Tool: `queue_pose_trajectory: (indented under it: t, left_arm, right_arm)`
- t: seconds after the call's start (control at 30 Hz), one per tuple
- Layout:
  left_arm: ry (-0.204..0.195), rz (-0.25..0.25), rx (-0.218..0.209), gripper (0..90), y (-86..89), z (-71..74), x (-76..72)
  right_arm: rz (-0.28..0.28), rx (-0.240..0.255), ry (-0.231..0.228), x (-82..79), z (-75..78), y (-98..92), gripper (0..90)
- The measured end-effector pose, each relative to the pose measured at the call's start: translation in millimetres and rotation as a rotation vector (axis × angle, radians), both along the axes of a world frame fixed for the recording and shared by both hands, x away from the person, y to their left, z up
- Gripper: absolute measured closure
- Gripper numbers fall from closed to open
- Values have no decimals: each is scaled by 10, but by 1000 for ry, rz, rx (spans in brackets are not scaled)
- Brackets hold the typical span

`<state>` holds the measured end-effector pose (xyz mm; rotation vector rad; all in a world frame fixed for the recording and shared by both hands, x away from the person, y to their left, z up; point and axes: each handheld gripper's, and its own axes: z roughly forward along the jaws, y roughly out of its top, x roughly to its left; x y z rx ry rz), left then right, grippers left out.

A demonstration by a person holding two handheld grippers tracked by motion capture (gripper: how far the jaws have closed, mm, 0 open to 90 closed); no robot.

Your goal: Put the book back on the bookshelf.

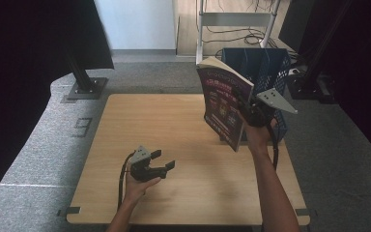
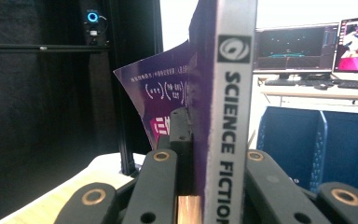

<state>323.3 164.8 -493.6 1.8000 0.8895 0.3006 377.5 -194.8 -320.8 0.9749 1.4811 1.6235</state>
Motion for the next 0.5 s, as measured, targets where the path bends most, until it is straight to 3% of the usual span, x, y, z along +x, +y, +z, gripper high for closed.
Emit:
queue_pose_trajectory:
  t: [0.5]
  left_arm:
    - [-1, 4, 0, 217, 6, -1, 3]
  right_arm:
    - [-57, 24, 9, 99, -31, -166, 814]
